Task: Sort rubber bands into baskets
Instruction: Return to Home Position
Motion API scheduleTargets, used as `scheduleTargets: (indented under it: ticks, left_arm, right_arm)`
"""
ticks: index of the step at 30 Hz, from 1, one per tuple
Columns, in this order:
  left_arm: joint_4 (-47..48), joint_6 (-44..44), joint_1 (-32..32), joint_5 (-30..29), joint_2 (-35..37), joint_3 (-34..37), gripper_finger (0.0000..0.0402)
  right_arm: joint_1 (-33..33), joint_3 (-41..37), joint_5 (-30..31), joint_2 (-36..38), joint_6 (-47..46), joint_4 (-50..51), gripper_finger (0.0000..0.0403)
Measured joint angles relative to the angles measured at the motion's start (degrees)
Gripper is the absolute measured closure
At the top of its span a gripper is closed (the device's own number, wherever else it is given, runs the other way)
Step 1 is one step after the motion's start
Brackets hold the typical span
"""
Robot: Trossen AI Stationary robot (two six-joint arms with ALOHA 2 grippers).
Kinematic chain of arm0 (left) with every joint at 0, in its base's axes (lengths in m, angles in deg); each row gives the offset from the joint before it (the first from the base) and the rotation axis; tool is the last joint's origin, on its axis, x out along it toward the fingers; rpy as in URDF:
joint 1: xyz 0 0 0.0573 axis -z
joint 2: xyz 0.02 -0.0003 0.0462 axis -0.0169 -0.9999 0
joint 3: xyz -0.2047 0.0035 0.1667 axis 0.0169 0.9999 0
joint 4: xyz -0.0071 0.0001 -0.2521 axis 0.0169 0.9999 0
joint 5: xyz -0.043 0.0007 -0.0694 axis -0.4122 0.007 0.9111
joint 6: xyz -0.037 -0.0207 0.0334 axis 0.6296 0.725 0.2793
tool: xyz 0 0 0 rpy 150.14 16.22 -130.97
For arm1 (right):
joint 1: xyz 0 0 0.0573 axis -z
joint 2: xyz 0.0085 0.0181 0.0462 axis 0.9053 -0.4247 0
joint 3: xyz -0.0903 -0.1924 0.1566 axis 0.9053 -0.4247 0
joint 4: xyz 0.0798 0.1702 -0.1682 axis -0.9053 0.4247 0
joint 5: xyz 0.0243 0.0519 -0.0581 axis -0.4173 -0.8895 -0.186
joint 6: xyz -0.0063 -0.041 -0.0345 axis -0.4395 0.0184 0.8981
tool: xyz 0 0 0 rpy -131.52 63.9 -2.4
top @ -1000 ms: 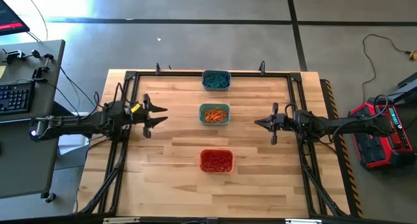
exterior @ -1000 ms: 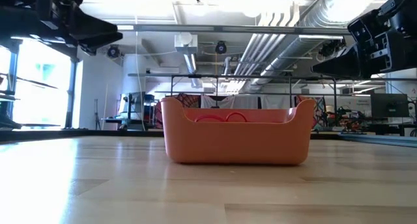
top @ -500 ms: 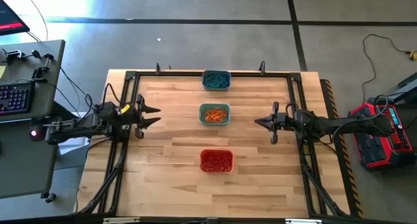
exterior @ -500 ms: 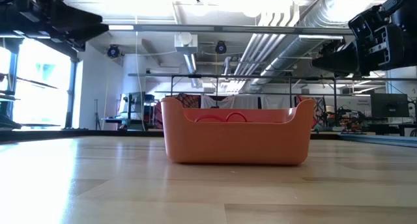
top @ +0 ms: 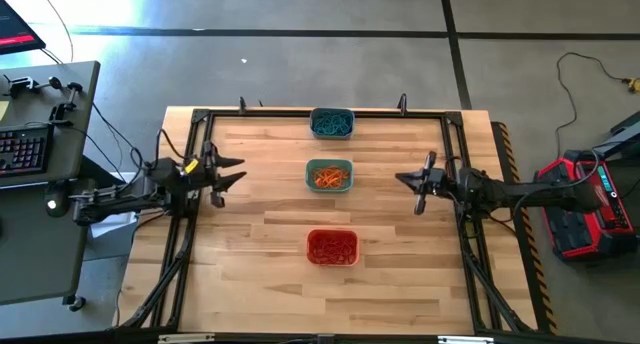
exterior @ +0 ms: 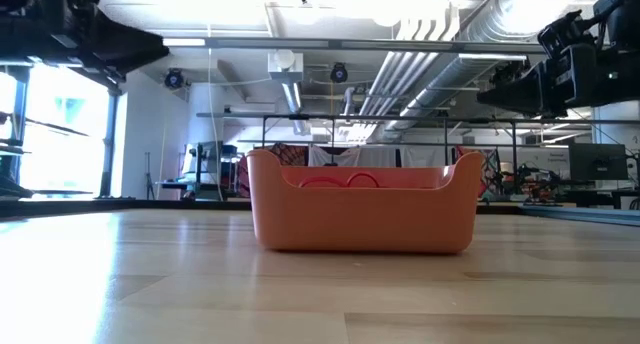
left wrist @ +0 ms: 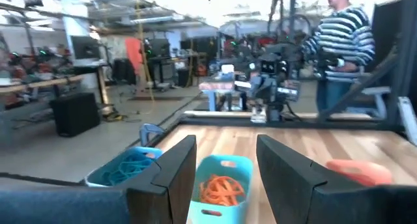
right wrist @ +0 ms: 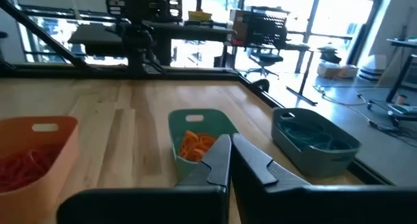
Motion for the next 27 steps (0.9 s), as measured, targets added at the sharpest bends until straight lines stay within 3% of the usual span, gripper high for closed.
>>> scheduleTargets:
  ticks: [5,10,14,27]
  left_arm:
    - [-7.1,0.1,-2.0,0.8,0.0,6.3,0.0248]
    - [-5.5,1.8,-3.4,5.3,0.0,6.3,0.0248]
    - [-5.7,2.3,-3.5,5.6,0.0,6.3,0.0248]
    - [-2.1,6.6,-3.4,7.2,-0.3,6.2,0.0248]
  right_arm:
    - [0.0,0.0,-0.3,4.9,-0.6,3.4,0.0403]
    - [0.0,0.0,-1.1,11.6,-1.2,8.0,0.0403]
    - [0.0,0.0,-2.3,19.1,-1.2,13.2,0.0403]
    - [6.3,0.0,-7.1,19.0,-2.2,13.3,0.0403]
